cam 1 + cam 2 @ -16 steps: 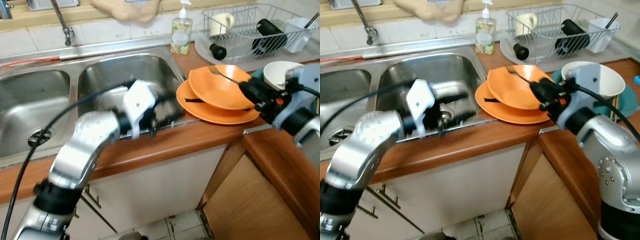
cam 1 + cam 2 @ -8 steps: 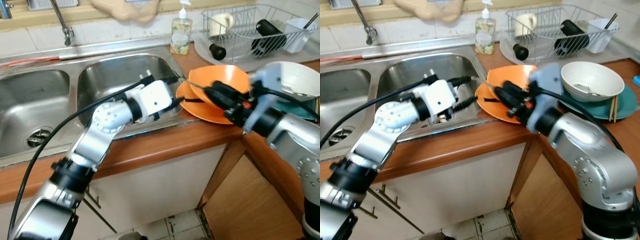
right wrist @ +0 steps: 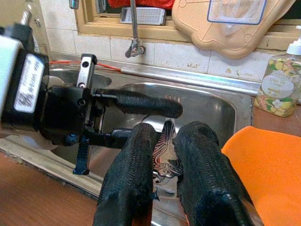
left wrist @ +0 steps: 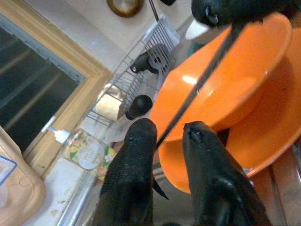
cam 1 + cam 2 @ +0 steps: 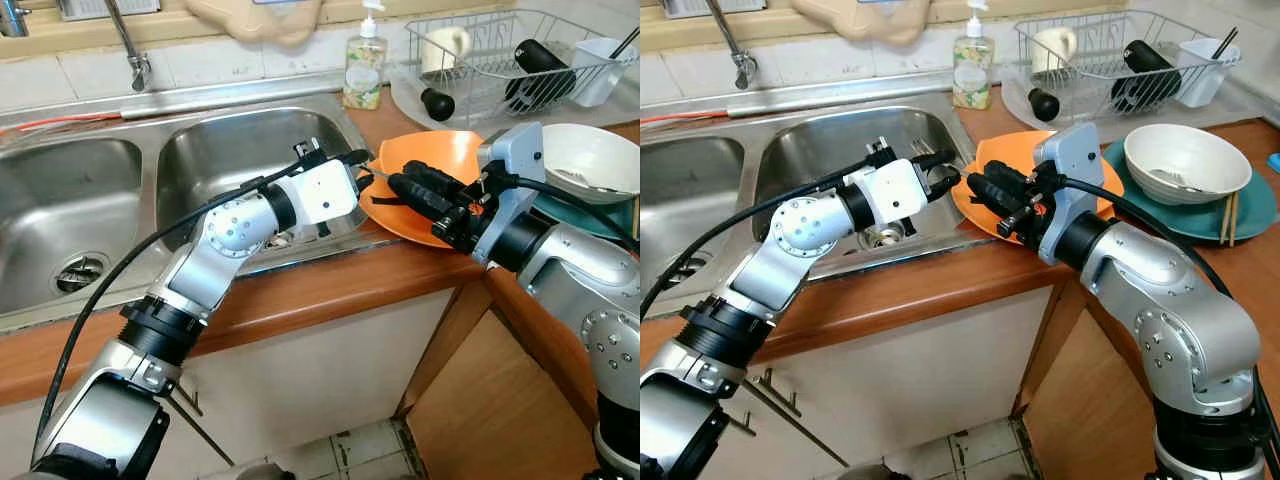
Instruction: Kitchen organization
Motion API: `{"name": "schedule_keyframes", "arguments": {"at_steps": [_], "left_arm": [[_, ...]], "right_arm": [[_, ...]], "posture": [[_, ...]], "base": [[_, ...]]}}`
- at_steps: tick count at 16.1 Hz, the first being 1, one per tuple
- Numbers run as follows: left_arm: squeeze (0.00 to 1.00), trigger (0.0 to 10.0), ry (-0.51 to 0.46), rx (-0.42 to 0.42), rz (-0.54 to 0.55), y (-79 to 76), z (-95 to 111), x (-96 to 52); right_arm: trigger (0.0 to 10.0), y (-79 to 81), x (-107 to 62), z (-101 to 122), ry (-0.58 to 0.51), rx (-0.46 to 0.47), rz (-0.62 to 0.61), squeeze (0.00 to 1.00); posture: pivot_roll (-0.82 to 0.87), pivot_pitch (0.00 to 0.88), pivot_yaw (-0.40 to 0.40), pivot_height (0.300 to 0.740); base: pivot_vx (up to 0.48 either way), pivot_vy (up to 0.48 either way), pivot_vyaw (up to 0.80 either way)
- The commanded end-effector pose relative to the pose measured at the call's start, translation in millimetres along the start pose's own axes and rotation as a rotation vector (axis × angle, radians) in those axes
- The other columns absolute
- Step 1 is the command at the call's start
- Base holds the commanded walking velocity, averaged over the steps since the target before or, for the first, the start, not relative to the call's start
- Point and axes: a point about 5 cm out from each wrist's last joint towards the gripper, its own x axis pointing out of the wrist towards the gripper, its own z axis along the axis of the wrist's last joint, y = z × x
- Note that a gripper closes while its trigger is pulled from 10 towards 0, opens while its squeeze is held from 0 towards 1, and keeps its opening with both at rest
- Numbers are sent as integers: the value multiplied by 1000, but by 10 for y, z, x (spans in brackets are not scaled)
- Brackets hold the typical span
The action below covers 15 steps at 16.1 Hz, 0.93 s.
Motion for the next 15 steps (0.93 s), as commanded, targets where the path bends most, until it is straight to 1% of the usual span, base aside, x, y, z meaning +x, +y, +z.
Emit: {"name": "schedule_keyframes", "arguments": {"at_steps": [1,5,6,7,9,11,12,13,14,15], "left_arm": [[0,0,0,31,2,33,13,30],[0,0,7,69,-4,25,-23,40],[0,0,12,93,-14,18,-30,43],[0,0,14,100,-17,15,-34,44],[0,314,23,141,-20,22,-51,49],[0,0,28,169,-25,23,-68,50],[0,0,34,184,-21,35,-80,47],[0,0,40,193,-13,53,-91,41],[0,0,54,207,-8,79,-116,27],[0,0,63,217,-7,95,-134,17]], "right_arm": [[0,61,24,62,-15,-10,36,0],[0,80,26,57,-13,-9,43,0],[0,85,33,57,-16,-7,45,0],[0,87,34,56,-16,-7,46,0],[0,97,42,54,-15,-4,53,0],[118,108,47,49,-13,-4,59,0],[2157,120,49,48,-11,-5,68,0],[10000,118,52,47,-10,-3,64,0],[10000,117,57,48,-17,16,63,1000],[10000,116,59,50,-21,23,62,1000]], "posture": [[-60,0,51,740],[-60,0,51,740],[-59,0,51,740],[-59,0,51,740],[-58,0,52,740],[-58,0,52,740],[-58,0,52,740],[-58,0,52,740],[-58,0,52,740],[-58,0,52,740]], "base": [[0,0,0],[0,0,0],[0,0,0],[0,0,0],[0,0,0],[0,0,0],[0,0,0],[0,0,0],[0,0,0],[0,0,0]]}}
